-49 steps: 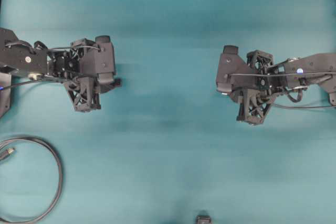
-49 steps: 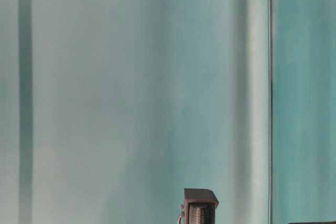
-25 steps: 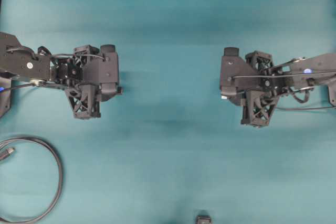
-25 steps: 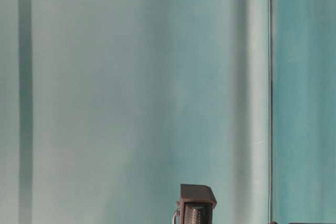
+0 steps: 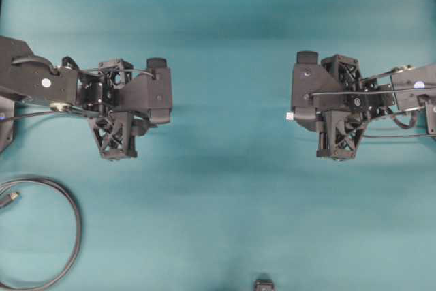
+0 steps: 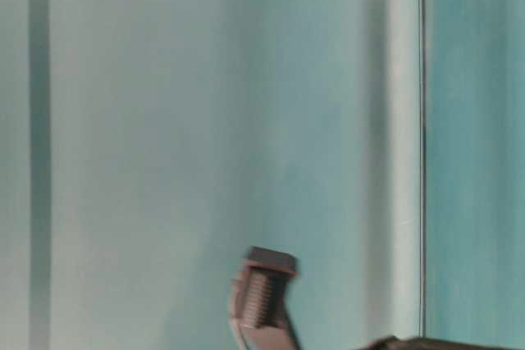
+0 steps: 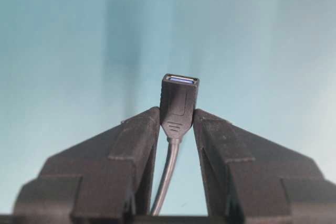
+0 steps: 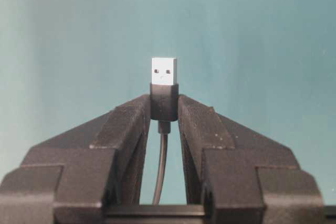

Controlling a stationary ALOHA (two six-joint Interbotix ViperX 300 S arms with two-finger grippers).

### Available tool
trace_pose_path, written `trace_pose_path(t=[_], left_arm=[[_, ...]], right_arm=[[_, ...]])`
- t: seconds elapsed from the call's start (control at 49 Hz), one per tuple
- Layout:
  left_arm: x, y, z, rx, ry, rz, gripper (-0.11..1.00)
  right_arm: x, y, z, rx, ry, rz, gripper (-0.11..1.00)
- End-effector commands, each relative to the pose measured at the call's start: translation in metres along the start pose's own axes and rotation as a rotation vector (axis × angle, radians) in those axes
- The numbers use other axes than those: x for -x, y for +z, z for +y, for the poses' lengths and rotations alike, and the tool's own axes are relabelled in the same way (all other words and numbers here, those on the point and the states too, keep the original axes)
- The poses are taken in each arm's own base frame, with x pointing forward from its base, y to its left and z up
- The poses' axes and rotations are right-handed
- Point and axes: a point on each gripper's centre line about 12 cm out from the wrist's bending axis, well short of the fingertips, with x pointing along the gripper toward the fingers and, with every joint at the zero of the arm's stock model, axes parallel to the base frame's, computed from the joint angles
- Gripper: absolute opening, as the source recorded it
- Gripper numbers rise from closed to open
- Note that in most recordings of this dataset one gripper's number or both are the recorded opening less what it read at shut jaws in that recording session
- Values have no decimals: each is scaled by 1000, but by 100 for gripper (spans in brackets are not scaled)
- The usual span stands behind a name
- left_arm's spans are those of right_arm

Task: Insert the USB using both arms.
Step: 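Lift both connectors and bring them together, socket above plug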

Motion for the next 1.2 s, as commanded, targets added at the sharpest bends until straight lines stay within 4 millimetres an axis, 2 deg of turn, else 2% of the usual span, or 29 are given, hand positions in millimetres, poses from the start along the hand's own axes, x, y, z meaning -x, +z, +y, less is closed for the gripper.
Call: trace_pose_path(t=[0.0,0.122,0.265,0.592,0.755,0.979,1.183], left_arm=[[25,19,-5,47,-25,-91,26],[42,18,-8,167,-66,-117,26],[59,14,-8,268,-110,-155,26],[88,31,4,530,-243,-314,26],[92,32,5,661,-322,-313,26],[84,21,-1,893,-461,-243,26],[96,31,-1,949,-571,-279,26]], right_arm=[[16,13,3,9,8,-48,22],[28,13,4,25,0,-39,22],[48,15,6,120,-47,-77,22],[87,27,-1,206,-204,-120,22],[92,28,3,243,-268,-140,22],[100,28,5,278,-406,-177,22],[106,29,13,337,-477,-242,22]])
